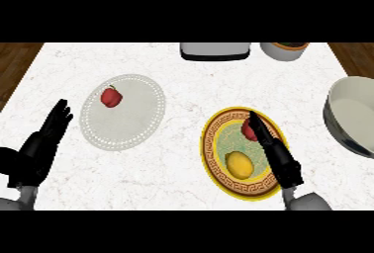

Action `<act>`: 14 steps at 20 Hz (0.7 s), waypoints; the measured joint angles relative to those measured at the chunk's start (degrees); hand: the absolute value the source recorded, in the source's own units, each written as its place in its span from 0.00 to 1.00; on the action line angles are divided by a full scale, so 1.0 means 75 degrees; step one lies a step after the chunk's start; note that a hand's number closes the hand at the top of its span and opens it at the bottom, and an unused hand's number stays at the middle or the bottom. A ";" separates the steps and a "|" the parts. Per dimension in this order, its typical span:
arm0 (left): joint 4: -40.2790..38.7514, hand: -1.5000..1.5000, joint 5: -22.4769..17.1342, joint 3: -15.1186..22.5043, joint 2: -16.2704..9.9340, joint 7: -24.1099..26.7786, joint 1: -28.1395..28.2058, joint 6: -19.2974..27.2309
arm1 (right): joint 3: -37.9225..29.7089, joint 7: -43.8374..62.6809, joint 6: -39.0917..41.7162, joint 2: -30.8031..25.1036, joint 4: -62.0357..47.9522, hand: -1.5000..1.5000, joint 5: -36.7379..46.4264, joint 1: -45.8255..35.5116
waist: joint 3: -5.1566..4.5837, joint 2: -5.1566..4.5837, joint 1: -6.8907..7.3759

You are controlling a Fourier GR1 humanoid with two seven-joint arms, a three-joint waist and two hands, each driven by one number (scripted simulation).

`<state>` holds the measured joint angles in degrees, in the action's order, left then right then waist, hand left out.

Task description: Pick the lemon from the plate and place it in the bowl

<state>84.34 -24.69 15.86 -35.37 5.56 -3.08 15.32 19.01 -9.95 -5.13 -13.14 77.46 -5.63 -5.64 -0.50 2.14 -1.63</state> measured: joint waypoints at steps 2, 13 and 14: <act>0.0145 0.50 0.0073 0.0001 0.0114 0.0006 -0.0044 0.0020 | 0.0159 0.0237 0.0192 -0.0121 0.0294 1.00 0.0106 -0.0052 | 0.0026 -0.0104 0.0079; 0.0287 0.50 0.0414 0.0520 0.1213 -0.0334 -0.0739 0.0680 | 0.0796 -0.1267 -0.0315 -0.0210 0.1328 0.00 0.1056 0.0738 | 0.0070 -0.0227 -0.0052; 0.0289 0.50 0.0467 0.0580 0.1307 -0.0368 -0.0774 0.0720 | 0.0762 -0.1643 -0.0322 -0.0155 0.1413 0.00 0.0949 0.0952 | 0.0072 -0.0237 -0.0026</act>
<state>86.50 -21.18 20.21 -25.56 2.80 -8.89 20.73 24.73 -22.27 -7.55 -14.30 88.06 1.48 1.50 0.03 0.36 -1.82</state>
